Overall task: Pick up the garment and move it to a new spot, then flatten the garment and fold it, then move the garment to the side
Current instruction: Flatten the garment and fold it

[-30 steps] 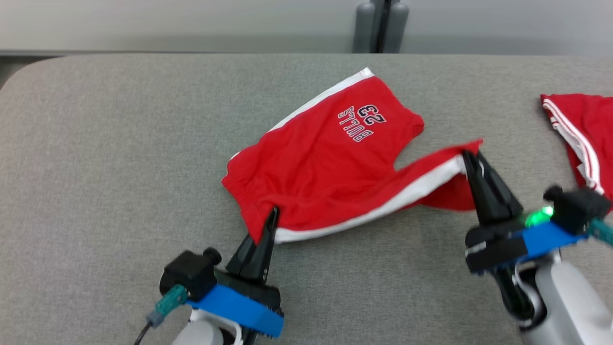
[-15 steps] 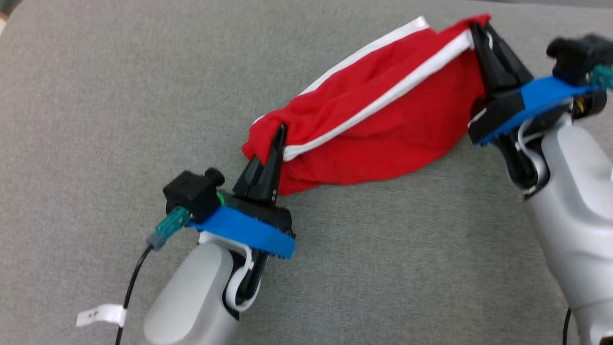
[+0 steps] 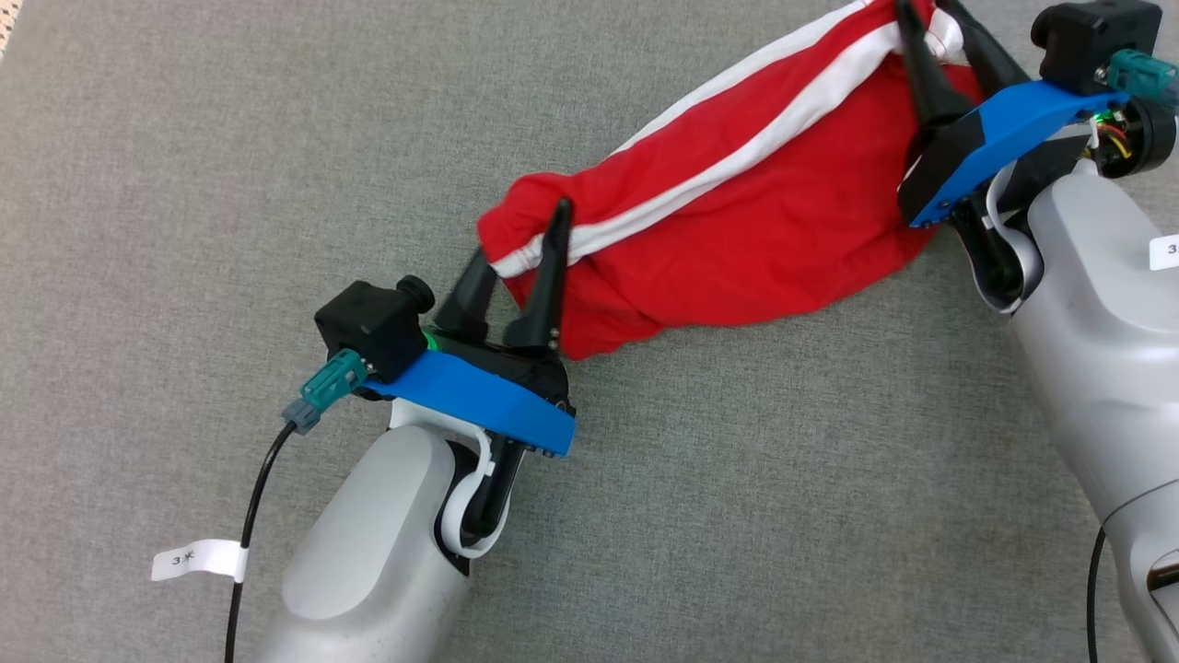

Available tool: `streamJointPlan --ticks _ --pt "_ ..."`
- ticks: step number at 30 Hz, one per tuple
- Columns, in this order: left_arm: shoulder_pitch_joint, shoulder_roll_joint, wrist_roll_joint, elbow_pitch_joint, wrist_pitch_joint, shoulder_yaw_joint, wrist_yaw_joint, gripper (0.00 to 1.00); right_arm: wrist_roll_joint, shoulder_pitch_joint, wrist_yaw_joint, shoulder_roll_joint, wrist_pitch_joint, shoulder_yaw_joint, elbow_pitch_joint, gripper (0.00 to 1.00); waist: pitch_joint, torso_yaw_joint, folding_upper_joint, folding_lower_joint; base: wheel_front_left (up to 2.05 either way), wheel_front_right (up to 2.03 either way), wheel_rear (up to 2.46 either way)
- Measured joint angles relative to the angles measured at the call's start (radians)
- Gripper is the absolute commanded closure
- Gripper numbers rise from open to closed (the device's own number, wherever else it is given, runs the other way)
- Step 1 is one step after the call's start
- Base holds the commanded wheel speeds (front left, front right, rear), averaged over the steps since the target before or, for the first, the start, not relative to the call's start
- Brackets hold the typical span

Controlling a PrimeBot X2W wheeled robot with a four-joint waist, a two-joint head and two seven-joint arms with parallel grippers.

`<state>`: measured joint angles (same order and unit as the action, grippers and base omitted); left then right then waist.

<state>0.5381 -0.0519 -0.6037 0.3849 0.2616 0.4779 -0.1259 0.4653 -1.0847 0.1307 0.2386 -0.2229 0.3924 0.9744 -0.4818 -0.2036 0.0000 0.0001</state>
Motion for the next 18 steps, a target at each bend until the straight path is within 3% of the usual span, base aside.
streamJointPlan --ticks 5,14,18 --pt "-0.015 0.001 0.01 -0.018 0.0 -0.007 0.0 0.0 0.021 -0.001 0.0 0.009 -0.016 0.031 0.035 0.0 0.022 0.004 0.0 0.0 0.0 0.0 0.0" --pt "-0.152 0.001 0.064 -0.089 0.0 -0.021 0.0 0.0 0.065 0.03 0.0 0.098 -0.029 0.088 0.105 0.0 0.07 -0.029 0.0 -0.0002 0.0 0.0 0.0" --pt "-0.208 0.001 0.138 -0.135 0.0 -0.057 0.001 0.0 0.081 0.042 0.0 0.126 -0.023 0.114 0.132 0.0 0.079 -0.049 0.0 -0.0002 0.0 0.0 0.0"
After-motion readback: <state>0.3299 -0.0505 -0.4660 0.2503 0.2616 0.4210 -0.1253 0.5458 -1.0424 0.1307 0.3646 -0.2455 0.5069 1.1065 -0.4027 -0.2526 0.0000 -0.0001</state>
